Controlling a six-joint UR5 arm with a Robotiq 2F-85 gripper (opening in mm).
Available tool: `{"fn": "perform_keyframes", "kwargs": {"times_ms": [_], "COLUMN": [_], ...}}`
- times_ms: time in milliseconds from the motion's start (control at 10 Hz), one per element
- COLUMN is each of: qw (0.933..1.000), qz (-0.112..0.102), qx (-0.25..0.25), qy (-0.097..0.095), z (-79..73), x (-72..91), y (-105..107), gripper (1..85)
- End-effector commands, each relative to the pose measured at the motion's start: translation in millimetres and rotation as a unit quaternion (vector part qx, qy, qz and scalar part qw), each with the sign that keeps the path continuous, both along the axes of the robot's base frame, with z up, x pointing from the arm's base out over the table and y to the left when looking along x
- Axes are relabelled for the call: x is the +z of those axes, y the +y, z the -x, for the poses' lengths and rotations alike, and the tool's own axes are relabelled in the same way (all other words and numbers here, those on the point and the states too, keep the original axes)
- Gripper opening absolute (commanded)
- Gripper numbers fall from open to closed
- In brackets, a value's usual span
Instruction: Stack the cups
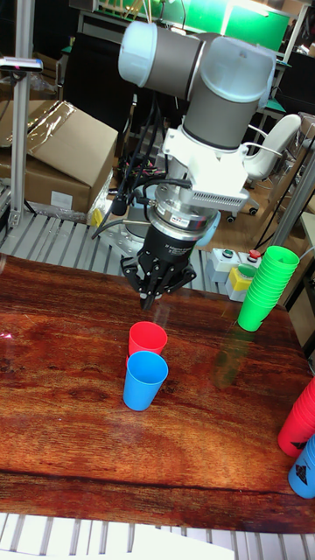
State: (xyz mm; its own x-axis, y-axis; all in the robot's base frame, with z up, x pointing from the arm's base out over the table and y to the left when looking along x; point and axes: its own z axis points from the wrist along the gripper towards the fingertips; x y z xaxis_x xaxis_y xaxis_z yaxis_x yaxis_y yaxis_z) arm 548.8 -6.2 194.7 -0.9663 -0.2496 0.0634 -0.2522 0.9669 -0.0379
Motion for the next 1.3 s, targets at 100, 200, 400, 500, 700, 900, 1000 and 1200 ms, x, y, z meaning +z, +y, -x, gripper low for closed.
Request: {"fn": "perform_keyframes", "kwargs": {"times_ms": [100,200,400,500,700,900,1000,1200], "qw": [0.9995,0.9996,0.9995,0.9994,0.9942,0.9950,0.9958,0.9958], "qz": [-0.028,-0.026,-0.025,-0.034,-0.105,-0.082,-0.055,-0.041], "qx": [-0.010,-0.013,-0.002,0.004,0.007,0.054,0.073,0.082], "qy": [0.001,0.000,-0.017,-0.010,-0.023,-0.017,-0.006,0.007], "z": [0.2,-0.2,-9.3,-5.7,-13.8,-7.8,-3.7,2.2], "x": [3.2,3.2,2.9,3.0,-8.6,-25.9,-30.8,-41.1], "y": [14.3,13.1,12.3,16.7,45.5,27.5,12.4,5.4], "gripper": [1.3,1.3,1.3,1.3,13.3,23.0,23.0,23.0]}}
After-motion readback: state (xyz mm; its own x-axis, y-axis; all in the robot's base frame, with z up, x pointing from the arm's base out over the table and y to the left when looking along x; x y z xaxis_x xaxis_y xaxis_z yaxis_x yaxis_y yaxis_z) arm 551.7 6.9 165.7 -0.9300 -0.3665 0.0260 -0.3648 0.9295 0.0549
